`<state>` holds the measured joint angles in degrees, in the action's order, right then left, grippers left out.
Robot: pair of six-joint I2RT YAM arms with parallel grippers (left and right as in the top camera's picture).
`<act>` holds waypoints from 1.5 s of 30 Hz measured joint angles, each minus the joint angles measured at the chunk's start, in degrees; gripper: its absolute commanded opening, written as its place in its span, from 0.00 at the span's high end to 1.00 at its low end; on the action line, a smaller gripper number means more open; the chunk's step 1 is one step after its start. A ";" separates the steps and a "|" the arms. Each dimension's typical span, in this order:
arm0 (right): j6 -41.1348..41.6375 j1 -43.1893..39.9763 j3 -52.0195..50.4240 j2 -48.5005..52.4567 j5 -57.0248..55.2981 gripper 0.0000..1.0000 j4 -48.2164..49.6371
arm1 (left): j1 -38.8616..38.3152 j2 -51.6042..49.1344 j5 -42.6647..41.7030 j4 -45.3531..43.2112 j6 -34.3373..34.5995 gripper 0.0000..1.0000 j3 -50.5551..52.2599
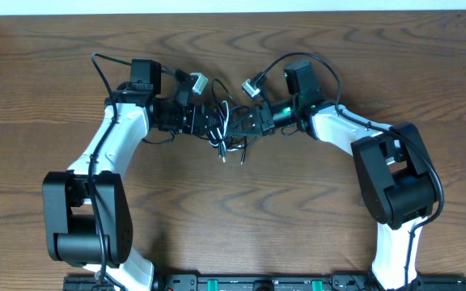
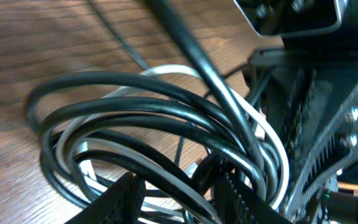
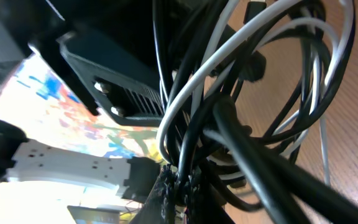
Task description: Untangle cables
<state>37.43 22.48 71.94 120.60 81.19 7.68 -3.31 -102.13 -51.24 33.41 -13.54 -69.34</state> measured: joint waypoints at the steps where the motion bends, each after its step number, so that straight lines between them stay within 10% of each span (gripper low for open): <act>1: 1.25 -0.24 -0.02 0.00 0.46 0.99 1.29 | 0.00 0.00 -0.57 0.02 -0.52 0.58 0.00; 12: 24.87 -1.14 -0.55 0.57 1.55 0.99 31.52 | -0.17 0.68 -4.39 -0.98 -1.14 0.92 -0.02; 23: 52.19 -0.87 -1.29 2.43 1.86 0.99 63.10 | -0.17 3.23 -6.73 -2.34 2.91 0.92 -0.83; 34: 57.72 -0.87 -1.36 3.21 0.87 0.99 63.89 | -1.29 3.41 -0.31 -3.98 12.35 0.92 -0.94; 45: 58.99 0.28 -0.44 0.96 1.77 0.99 66.14 | -0.37 -3.63 25.64 -4.55 27.45 0.92 -0.04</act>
<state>96.42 22.76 71.50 121.56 82.96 73.82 -3.68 -105.75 -25.61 28.86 13.91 -69.38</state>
